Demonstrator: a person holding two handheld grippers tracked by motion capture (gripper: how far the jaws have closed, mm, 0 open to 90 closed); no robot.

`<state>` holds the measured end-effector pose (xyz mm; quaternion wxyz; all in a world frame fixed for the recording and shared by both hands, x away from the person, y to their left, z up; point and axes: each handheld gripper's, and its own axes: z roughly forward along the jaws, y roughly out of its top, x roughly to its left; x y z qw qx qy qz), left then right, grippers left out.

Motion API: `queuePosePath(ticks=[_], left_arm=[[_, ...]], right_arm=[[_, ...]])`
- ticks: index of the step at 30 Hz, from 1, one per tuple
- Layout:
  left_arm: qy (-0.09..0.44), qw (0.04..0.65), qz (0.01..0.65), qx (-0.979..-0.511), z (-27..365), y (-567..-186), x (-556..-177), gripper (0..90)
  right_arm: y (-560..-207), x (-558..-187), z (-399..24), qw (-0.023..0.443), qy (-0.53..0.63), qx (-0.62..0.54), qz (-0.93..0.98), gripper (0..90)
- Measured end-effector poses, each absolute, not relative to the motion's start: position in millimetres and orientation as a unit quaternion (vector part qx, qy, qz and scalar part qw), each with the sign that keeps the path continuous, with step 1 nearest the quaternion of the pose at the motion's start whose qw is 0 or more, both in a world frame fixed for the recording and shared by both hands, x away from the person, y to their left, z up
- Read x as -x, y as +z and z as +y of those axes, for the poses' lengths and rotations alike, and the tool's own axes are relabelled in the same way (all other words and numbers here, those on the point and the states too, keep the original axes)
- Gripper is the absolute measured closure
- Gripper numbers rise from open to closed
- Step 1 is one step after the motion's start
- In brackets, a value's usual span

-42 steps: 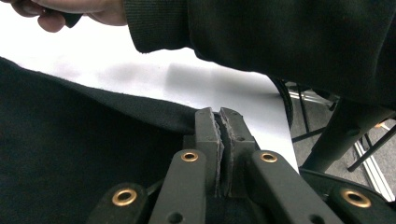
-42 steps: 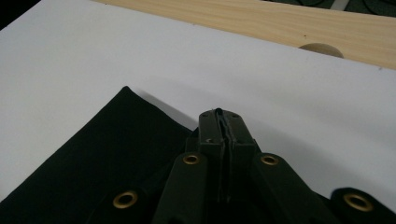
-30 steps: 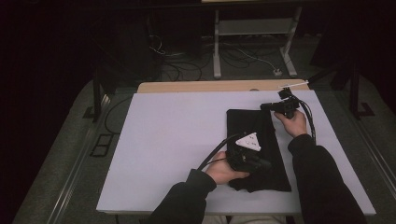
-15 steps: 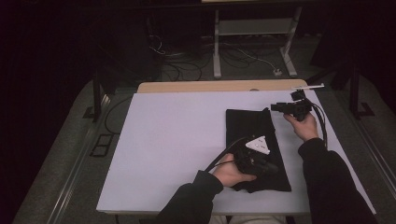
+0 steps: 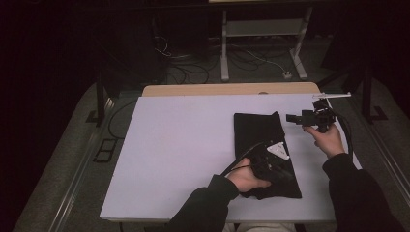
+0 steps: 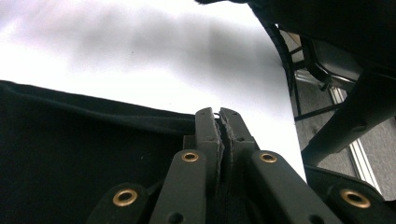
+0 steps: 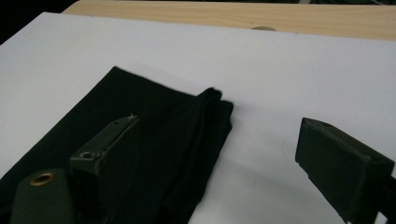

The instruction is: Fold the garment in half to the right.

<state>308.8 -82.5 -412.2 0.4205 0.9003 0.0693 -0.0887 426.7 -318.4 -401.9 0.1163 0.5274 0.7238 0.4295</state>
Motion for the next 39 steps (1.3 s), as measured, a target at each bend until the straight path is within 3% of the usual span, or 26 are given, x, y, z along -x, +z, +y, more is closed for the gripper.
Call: queuePosePath(ticks=[11,33,39], left_arm=[[-0.086,0.393,0.059,-0.914,-99.0,-411.7,-309.4,85.8],[-0.076,0.322,0.028,-0.943,-129.2,-427.1,-307.7,86.0],[-0.070,0.343,0.016,-0.936,-126.8,-420.8,-308.3,85.5]], right_arm=[[-403.6,-398.6,-331.7,0.108,0.443,-0.519,0.723,0.1],[-401.2,-344.2,-361.6,0.123,0.465,-0.523,0.704,0.0],[-396.8,-330.8,-370.6,0.133,0.486,-0.523,0.688,0.0]])
